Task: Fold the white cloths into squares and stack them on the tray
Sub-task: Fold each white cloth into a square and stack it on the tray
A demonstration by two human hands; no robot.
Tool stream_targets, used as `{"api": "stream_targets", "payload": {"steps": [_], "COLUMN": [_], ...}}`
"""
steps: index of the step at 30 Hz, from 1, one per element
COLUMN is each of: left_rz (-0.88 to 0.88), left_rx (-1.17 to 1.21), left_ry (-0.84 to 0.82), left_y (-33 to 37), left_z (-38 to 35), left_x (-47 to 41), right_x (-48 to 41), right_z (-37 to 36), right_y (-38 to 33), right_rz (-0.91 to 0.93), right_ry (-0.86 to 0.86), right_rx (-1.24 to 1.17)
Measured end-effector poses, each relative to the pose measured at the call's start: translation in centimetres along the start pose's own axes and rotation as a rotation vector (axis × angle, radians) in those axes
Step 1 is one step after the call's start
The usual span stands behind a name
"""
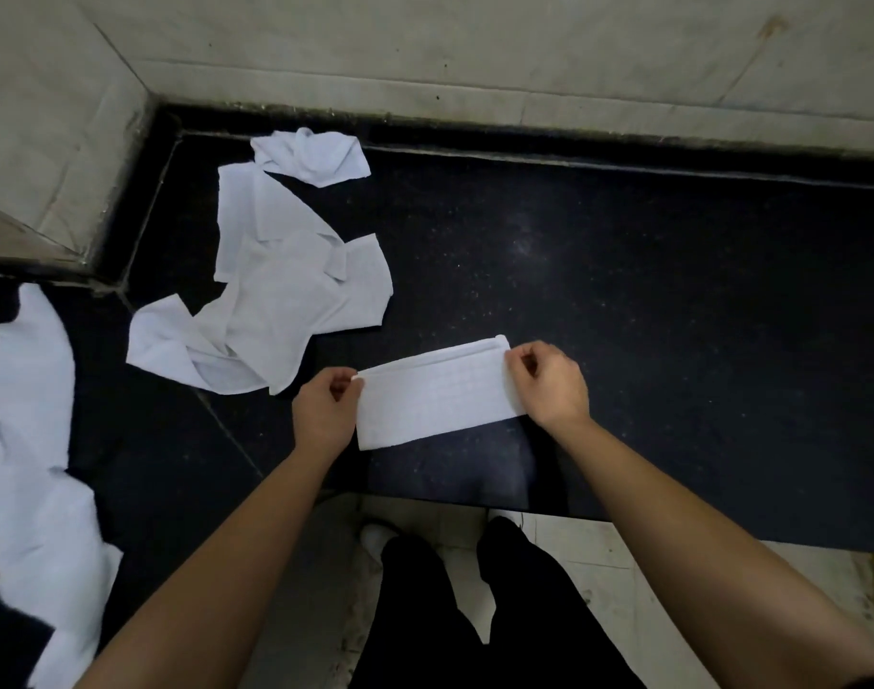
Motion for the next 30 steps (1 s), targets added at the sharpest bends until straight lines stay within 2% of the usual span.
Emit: {"api": "stream_targets", "payload": {"steps": [6,16,21,23,25,27,30], "left_rz": [-0.069,-0.117,-0.204,-0.337,-0.512,-0.601,-0.583], "left_rx": [-0.128,-0.118,-0.227,-0.354,-0.523,-0.651,-0.767], "left_ry": [0.021,0.123,0.138,0.178,0.116,-0.014,-0.111], "left_y": [0.1,-0.4,0.2,1.4,2.4,1.9,-0.4], "left_z": [-0.8,-0.8,-0.9,-1.0,-2.7,-4.9,-6.2], "left_x": [-1.5,-1.2,-0.3,1.0,2.7,3.8,3.8], "right_x": [-2.2,-3.0,-3.1,-2.1,-0.1,1.8,3.5], "right_z": [-0.5,-1.1,-1.3,-0.7,-1.6,-5.2,-11.5], "right_y": [-0.3,-0.3,-0.8,-2.2,-4.8,-6.5,-7.3], "right_rz": [0.015,0.025,0.018,0.162,0.42,0.59,0.689], "right_ry": [0.015,0.078,0.081,0.155,0.192,0.036,-0.201], "right_rx": [0.096,0.162,0.204,0.239,0.339,0.427,0.613]}}
Point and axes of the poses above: each hand's wrist, its own x-axis away from the middle knuckle, its own z-axis out of the back of the hand, y = z × x, the point moved 10 cm from there along -x, towards the middle knuckle, and after that the axes turned 2 degrees about -x, right-handed, at the moved point
